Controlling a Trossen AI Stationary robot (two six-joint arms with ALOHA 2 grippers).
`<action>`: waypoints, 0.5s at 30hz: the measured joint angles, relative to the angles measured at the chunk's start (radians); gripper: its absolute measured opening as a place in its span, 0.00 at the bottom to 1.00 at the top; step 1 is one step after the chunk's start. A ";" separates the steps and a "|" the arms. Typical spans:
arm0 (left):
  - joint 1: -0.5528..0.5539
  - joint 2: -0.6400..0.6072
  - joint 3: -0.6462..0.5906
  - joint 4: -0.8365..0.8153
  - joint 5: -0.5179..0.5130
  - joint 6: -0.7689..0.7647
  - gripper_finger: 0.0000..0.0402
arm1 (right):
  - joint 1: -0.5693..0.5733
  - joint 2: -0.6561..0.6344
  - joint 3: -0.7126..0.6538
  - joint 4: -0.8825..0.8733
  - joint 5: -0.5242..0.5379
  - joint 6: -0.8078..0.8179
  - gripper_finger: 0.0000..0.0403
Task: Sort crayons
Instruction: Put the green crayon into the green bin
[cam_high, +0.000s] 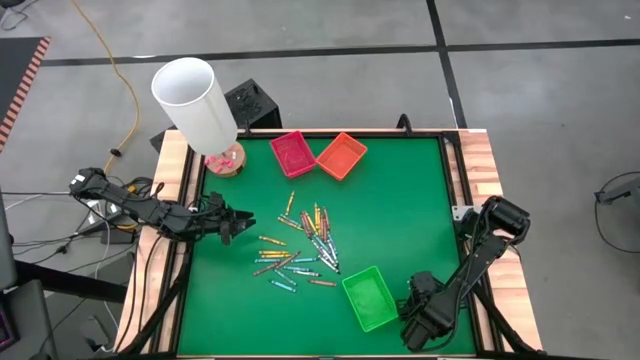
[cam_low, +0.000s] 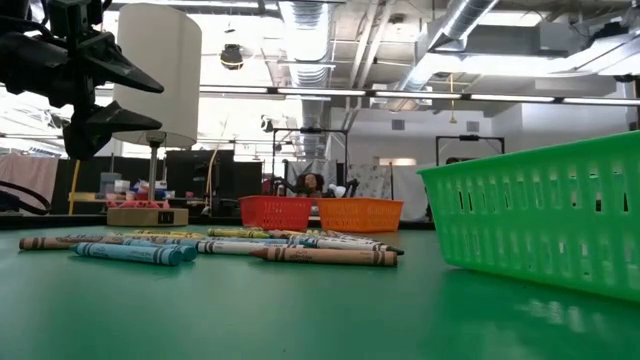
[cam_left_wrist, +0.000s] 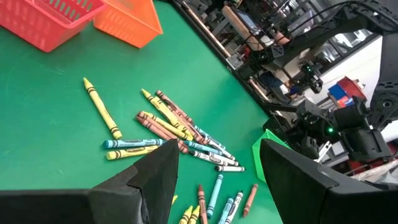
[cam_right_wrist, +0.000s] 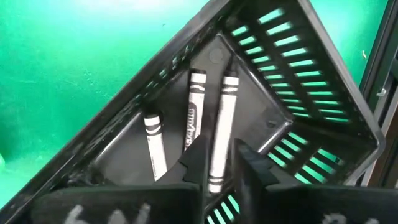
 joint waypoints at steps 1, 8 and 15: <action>0.000 0.000 0.000 0.000 0.000 0.000 0.54 | 0.000 0.000 0.000 0.000 0.000 0.000 0.18; 0.000 0.000 0.000 0.000 0.000 0.000 0.54 | 0.000 -0.001 0.028 -0.012 0.001 -0.001 0.19; 0.000 0.000 0.000 0.000 0.000 -0.001 0.54 | -0.020 -0.001 0.192 -0.108 0.006 -0.144 0.19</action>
